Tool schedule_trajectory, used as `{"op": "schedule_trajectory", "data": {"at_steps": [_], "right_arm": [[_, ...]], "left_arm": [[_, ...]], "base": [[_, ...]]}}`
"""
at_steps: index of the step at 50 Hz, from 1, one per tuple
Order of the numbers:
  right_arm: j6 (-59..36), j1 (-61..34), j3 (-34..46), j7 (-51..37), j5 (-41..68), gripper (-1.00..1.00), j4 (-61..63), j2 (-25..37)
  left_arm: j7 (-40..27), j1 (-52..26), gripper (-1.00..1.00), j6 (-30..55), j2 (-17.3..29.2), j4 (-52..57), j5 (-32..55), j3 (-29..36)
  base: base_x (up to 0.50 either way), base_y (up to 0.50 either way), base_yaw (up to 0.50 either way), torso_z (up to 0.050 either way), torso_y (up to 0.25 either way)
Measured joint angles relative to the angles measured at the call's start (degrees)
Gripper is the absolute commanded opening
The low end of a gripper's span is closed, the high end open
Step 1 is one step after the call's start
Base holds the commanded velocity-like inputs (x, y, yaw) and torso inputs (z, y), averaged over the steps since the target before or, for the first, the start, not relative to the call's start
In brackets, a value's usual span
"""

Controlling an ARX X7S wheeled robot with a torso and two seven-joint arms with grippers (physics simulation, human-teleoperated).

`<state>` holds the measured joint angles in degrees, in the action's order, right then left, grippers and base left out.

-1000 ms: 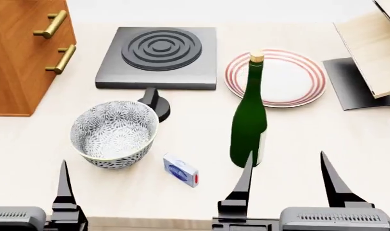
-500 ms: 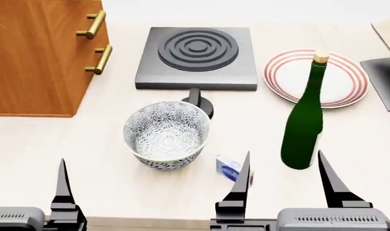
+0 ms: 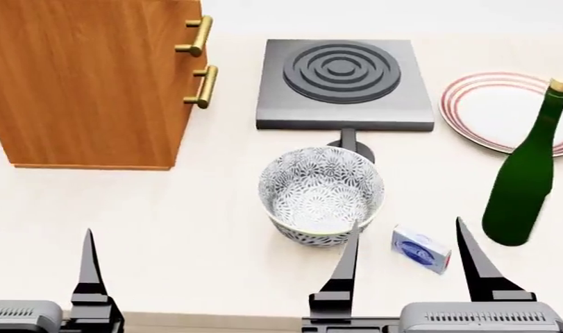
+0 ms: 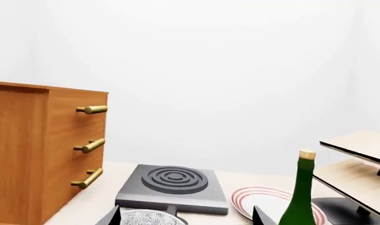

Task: Put the bowl on the top of the cabinet.

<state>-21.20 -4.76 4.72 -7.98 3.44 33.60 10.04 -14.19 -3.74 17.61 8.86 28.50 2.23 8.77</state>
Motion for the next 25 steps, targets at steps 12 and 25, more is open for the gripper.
{"op": "schedule_trajectory", "data": {"at_steps": [12,25], "right_arm": [[0.3,0.0,0.4,-0.4,0.4,1.00,-0.3,0.4],[0.7,-0.1,0.7,-0.9,1.0,1.00,-0.7,0.7]], "left_arm": [[-0.7,0.1,1.00,0.0,0.6,0.3,0.2,0.3],[-1.4,0.1,1.00,-0.1,1.1,0.5,0.5,0.6]], "base": [[0.00,0.50,0.00,0.000,0.000],[0.00,0.24,0.00,0.000,0.000]]}}
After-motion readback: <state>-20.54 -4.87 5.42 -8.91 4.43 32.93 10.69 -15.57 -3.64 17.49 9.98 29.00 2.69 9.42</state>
